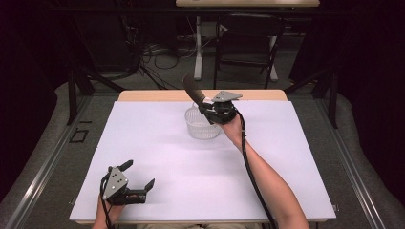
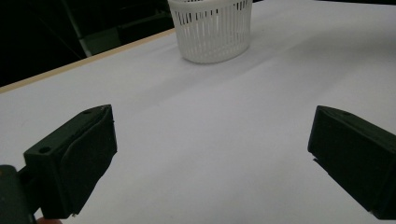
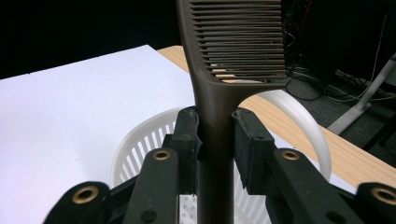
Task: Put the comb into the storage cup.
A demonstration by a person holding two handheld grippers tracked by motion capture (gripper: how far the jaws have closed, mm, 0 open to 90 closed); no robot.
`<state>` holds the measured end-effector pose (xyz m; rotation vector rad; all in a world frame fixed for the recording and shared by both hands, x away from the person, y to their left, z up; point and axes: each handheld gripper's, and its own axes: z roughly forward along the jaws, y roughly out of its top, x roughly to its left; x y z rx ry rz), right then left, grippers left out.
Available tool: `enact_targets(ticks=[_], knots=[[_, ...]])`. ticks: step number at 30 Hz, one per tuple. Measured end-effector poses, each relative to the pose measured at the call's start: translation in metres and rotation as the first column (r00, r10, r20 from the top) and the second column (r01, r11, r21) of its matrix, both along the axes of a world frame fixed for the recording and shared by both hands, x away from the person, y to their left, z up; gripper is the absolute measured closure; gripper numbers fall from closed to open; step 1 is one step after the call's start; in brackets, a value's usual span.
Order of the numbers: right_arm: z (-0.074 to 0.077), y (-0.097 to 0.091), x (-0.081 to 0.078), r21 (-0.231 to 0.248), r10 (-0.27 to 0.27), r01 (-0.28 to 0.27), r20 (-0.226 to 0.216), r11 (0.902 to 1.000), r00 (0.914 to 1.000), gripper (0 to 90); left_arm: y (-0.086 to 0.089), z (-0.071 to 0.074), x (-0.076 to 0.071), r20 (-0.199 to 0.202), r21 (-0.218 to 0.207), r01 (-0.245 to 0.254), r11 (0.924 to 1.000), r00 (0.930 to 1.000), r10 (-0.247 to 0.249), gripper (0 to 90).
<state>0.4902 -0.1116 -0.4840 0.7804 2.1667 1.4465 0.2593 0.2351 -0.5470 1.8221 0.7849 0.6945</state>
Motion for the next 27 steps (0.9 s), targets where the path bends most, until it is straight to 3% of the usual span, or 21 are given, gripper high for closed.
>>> enact_targets(ticks=[27], knots=[[-0.0080, 0.0039, -0.0014, -0.035, 0.021, -0.022, -0.035, 0.9991, 0.9992, 72.0, -0.0004, 0.0008, -0.0020, 0.000, 0.002, -0.002, 1.0000, 1.0000, 0.002, 1.4]])
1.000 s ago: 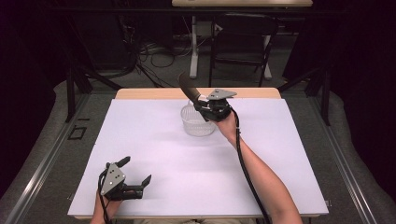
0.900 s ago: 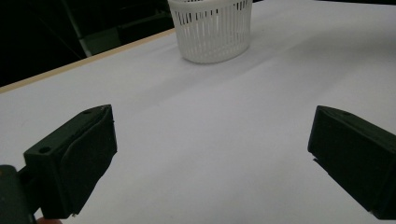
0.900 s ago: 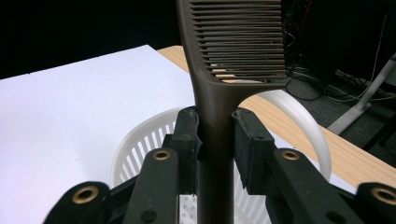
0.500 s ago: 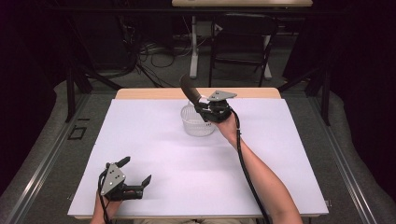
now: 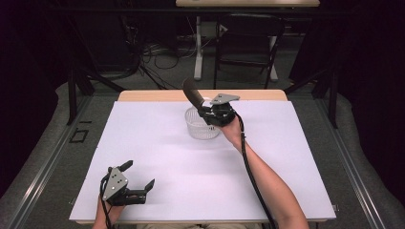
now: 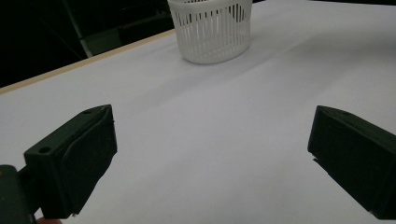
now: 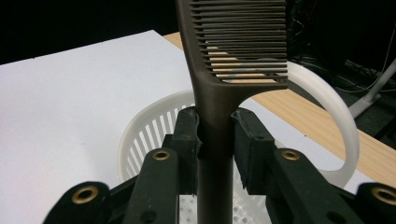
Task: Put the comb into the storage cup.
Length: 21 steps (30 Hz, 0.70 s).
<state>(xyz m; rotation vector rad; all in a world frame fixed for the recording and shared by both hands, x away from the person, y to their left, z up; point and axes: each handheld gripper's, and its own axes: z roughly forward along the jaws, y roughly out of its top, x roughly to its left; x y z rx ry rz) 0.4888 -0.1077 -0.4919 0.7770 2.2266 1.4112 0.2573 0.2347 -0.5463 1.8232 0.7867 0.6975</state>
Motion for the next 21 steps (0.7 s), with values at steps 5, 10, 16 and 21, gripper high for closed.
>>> enact_targets(ticks=[5, 10, 16, 21], knots=[[-0.0020, 0.0005, 0.0011, -0.013, 0.005, -0.005, -0.002, 0.9999, 1.0000, 72.1, 0.0002, -0.0005, 0.0015, -0.002, 0.000, 0.003, 1.0000, 1.0000, -0.003, 1.4], [-0.0034, 0.0002, 0.0019, -0.028, 0.006, -0.007, -0.010, 0.9996, 0.9999, 71.9, -0.0013, 0.0000, 0.0007, 0.003, 0.004, 0.008, 1.0000, 1.0000, -0.008, 1.5], [-0.0052, 0.0004, 0.0033, -0.064, 0.014, -0.015, -0.017, 0.9978, 0.9998, 71.9, -0.0005, -0.0005, 0.0015, 0.000, -0.002, 0.000, 1.0000, 1.0000, 0.000, 1.8], [-0.0079, 0.0023, 0.0041, -0.102, 0.022, -0.024, -0.024, 0.9945, 0.9995, 71.8, -0.0017, -0.0007, 0.0017, 0.001, 0.005, 0.005, 1.0000, 1.0000, -0.005, 2.0]])
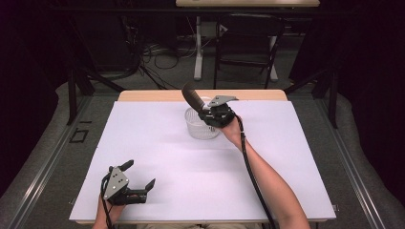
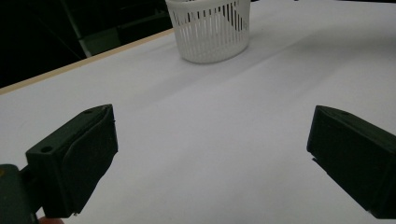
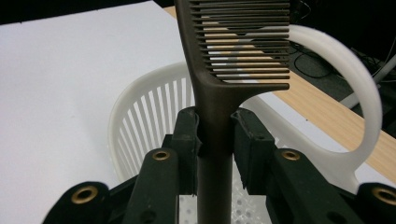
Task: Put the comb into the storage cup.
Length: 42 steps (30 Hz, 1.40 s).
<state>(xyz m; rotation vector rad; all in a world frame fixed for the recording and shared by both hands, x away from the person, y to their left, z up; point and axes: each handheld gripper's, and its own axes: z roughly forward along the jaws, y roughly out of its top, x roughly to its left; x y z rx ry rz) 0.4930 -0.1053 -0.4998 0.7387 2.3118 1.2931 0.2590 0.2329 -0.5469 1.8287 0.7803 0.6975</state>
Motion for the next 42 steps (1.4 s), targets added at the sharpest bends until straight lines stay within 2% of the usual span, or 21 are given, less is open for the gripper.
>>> enact_targets(ticks=[3, 15, 27, 29, 42], knots=[[-0.0011, 0.0017, -0.0004, -0.028, 0.005, -0.004, 0.004, 0.9996, 1.0000, 71.8, 0.0001, 0.0000, -0.0001, 0.000, 0.000, -0.004, 1.0000, 1.0000, 0.004, 1.9], [-0.0049, 0.0047, 0.0005, -0.062, 0.030, -0.032, -0.040, 0.9976, 0.9988, 71.6, 0.0006, 0.0001, 0.0001, 0.003, 0.005, -0.008, 1.0000, 1.0000, 0.008, 2.3], [-0.0047, 0.0035, 0.0023, -0.065, 0.034, -0.038, -0.069, 0.9972, 0.9971, 70.2, 0.0005, 0.0000, 0.0003, 0.003, 0.007, -0.008, 0.9999, 1.0000, 0.008, 2.3], [-0.0041, 0.0035, 0.0022, -0.073, 0.034, -0.040, -0.073, 0.9965, 0.9968, 68.8, 0.0004, 0.0000, 0.0001, 0.002, 0.008, -0.008, 0.9999, 1.0000, 0.008, 2.3], [0.0017, -0.0007, 0.0013, -0.047, 0.029, -0.034, -0.096, 0.9983, 0.9949, 55.1, 0.0003, 0.0003, -0.0001, 0.008, 0.015, -0.004, 0.9999, 1.0000, 0.004, 2.3]])
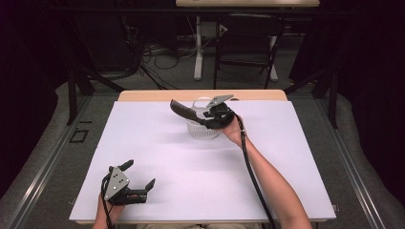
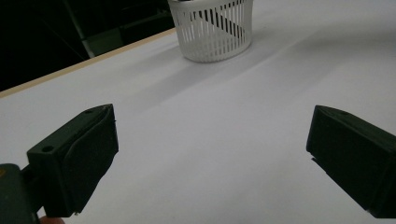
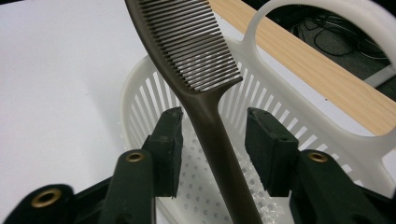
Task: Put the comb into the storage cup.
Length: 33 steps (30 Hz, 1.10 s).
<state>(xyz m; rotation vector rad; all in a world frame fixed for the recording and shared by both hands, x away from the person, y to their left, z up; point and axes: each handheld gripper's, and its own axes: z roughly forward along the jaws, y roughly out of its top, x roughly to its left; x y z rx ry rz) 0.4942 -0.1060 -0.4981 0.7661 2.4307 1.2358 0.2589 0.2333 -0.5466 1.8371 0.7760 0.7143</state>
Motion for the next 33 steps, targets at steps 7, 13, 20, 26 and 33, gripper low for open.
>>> enact_targets(ticks=[7, 13, 20, 26, 33], knots=[[0.012, -0.006, -0.006, 0.021, -0.002, 0.002, -0.010, 0.9998, 0.9999, 46.3, 0.000, 0.000, 0.000, -0.002, -0.002, -0.002, 1.0000, 1.0000, 0.002, 2.3], [0.023, -0.015, -0.013, 0.054, -0.017, 0.019, -0.025, 0.9984, 0.9995, 38.0, 0.000, 0.001, -0.001, 0.001, -0.004, -0.003, 1.0000, 1.0000, 0.003, 2.3], [0.031, -0.030, -0.022, 0.074, -0.016, 0.019, -0.046, 0.9971, 0.9988, 26.7, 0.000, 0.001, -0.001, 0.001, -0.003, -0.004, 1.0000, 1.0000, 0.004, 2.3], [0.028, -0.042, -0.030, 0.075, -0.013, 0.018, -0.064, 0.9970, 0.9978, 20.8, -0.001, 0.001, -0.001, 0.001, -0.003, -0.004, 1.0000, 1.0000, 0.004, 2.3], [0.028, -0.051, -0.041, 0.083, -0.008, 0.014, -0.068, 0.9964, 0.9976, 15.7, 0.000, 0.001, -0.001, 0.001, -0.004, -0.005, 1.0000, 1.0000, 0.005, 2.3]])
